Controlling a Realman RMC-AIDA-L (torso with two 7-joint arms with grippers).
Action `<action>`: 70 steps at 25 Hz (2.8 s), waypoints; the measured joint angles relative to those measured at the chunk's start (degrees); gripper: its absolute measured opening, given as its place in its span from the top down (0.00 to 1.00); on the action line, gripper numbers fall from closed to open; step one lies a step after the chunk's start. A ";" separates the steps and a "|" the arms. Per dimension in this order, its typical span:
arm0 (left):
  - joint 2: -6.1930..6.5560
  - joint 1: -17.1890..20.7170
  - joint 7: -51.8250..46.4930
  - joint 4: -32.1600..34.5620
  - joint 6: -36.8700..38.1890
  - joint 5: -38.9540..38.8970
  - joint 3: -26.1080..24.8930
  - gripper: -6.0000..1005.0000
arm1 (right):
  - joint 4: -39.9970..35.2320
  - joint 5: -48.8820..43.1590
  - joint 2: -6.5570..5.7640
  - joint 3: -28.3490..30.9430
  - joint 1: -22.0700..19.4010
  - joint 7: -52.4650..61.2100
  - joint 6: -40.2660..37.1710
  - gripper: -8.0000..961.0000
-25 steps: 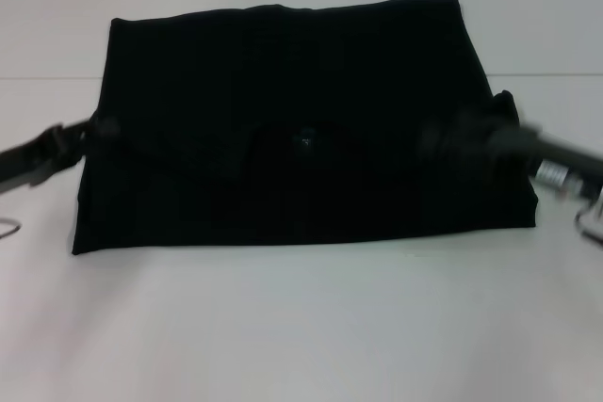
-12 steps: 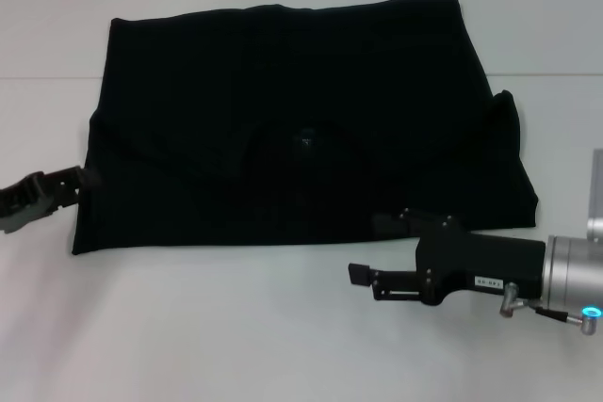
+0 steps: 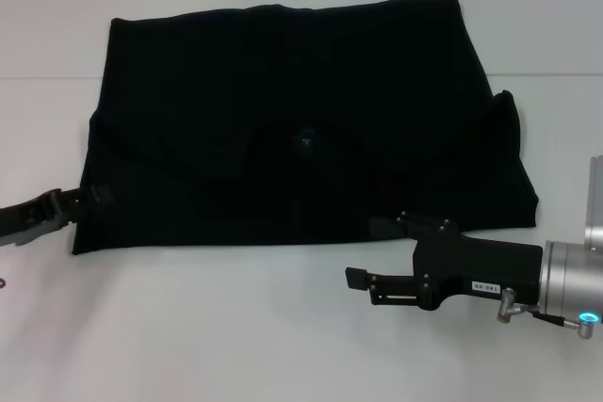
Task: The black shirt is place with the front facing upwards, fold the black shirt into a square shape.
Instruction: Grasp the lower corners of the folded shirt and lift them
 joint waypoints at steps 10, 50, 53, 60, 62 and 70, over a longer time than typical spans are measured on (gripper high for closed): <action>-0.53 -0.07 1.20 0.38 -1.01 1.04 0.78 0.38 | 0.01 0.12 0.00 0.10 -0.08 0.41 0.00 0.06; -1.68 -1.67 0.70 3.99 -3.38 4.45 8.15 0.92 | -0.90 1.62 -0.41 1.73 -0.97 4.84 -0.45 0.07; -1.69 -1.61 0.71 4.29 -3.02 4.45 7.98 0.96 | -7.86 1.29 -0.76 3.82 -3.24 15.84 0.18 0.07; -1.35 -1.58 0.75 4.39 -2.76 4.32 7.84 0.96 | -29.47 -10.50 -7.41 3.87 -5.68 63.24 0.99 0.07; -1.29 -1.64 0.94 4.40 -2.50 4.09 7.77 0.96 | -29.53 -15.85 -10.15 3.87 -3.37 74.09 0.49 0.07; -1.25 -2.03 1.78 4.48 -1.80 3.88 7.58 0.96 | -23.95 -37.19 -11.51 5.74 7.75 84.55 4.18 0.07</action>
